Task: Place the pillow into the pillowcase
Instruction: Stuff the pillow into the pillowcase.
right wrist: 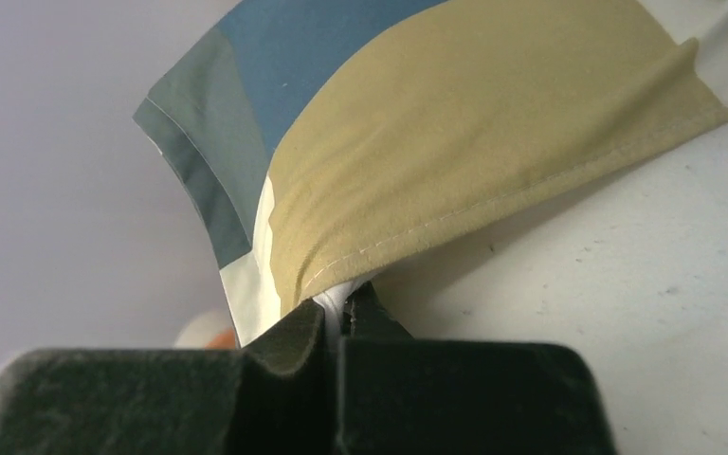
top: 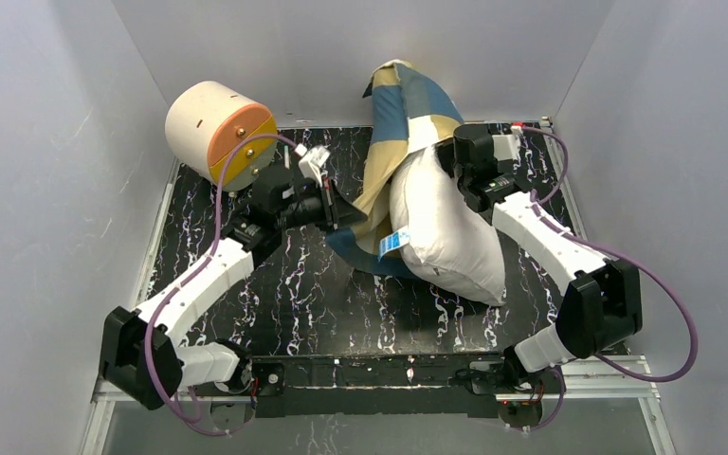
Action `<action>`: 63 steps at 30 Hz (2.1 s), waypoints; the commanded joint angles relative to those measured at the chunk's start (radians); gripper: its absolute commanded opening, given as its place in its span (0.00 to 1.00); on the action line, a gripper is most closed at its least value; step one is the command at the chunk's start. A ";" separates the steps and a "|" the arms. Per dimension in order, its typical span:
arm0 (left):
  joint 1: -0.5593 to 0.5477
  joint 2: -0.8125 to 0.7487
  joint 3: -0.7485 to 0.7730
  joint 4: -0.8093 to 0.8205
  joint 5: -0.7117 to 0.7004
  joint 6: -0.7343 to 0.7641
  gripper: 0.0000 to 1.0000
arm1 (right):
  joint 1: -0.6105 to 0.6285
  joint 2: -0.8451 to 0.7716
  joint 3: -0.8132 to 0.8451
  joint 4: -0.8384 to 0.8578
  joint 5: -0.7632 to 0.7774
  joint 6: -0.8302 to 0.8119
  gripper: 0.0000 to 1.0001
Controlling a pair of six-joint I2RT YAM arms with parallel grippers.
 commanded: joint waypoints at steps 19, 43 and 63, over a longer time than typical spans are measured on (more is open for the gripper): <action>-0.419 -0.324 -0.404 0.052 -0.252 -0.102 0.09 | -0.127 -0.104 0.245 -0.408 -0.880 -0.921 0.93; 0.060 0.268 0.250 -0.373 -0.532 0.226 0.84 | -0.272 0.494 0.644 -0.655 -1.142 -1.270 0.97; -0.253 0.256 -0.084 0.084 -0.468 -0.057 0.00 | -0.213 0.503 0.661 -0.655 -1.087 -1.323 0.01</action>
